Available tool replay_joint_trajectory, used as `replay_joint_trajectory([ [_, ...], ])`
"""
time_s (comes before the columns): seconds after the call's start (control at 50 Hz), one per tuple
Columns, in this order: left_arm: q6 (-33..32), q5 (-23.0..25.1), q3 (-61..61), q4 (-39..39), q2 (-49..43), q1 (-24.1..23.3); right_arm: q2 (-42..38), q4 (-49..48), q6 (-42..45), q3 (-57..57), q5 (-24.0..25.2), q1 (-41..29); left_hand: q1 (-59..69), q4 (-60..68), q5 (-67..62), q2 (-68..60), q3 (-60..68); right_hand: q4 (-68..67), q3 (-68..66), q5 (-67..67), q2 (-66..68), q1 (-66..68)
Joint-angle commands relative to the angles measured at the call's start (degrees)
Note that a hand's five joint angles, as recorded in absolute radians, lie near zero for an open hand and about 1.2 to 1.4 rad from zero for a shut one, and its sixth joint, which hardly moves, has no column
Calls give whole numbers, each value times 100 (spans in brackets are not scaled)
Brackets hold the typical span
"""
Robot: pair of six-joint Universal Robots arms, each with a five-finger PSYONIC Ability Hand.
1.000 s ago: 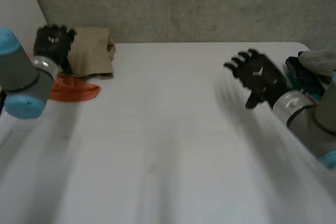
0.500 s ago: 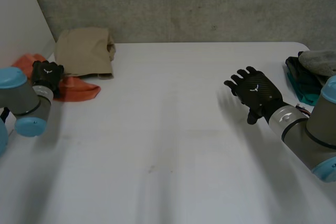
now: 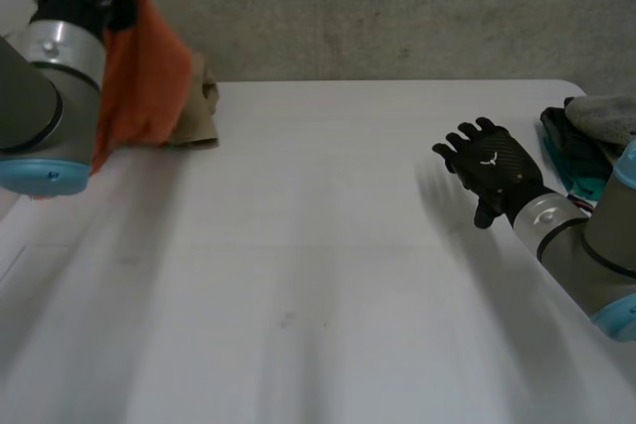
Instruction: Fold the laundry.
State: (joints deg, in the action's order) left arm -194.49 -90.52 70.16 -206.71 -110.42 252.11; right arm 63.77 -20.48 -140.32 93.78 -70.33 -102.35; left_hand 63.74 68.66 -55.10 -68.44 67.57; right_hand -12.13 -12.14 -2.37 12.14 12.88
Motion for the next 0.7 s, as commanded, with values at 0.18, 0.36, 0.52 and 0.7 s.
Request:
replay_joint_trajectory([
  [0.18, 1589, 113, 1008, 473, -168, -2638, 83, -35, -22, -122, -604, 101, 1626, 1134, -1490, -1156, 1243, 213, 214, 237, -214, -288],
  [0.36, 2091, 674, 885, 473, -1271, -3159, 83, 17, -39, -298, -1106, 189, -5094, -5585, 5229, 5564, -5476, 213, 214, 237, -214, -288],
  [0.52, 1959, 720, 1113, 543, -323, -2747, 153, 192, -31, -263, -1141, 154, -5000, -5491, 5135, 5470, -5382, 213, 214, 237, -214, -288],
  [0.7, 555, 728, 1851, 789, 592, -1569, 838, 1633, -443, -342, -1123, 84, -4815, -5306, 4950, 5285, -5197, 213, 214, 237, -214, -288],
])
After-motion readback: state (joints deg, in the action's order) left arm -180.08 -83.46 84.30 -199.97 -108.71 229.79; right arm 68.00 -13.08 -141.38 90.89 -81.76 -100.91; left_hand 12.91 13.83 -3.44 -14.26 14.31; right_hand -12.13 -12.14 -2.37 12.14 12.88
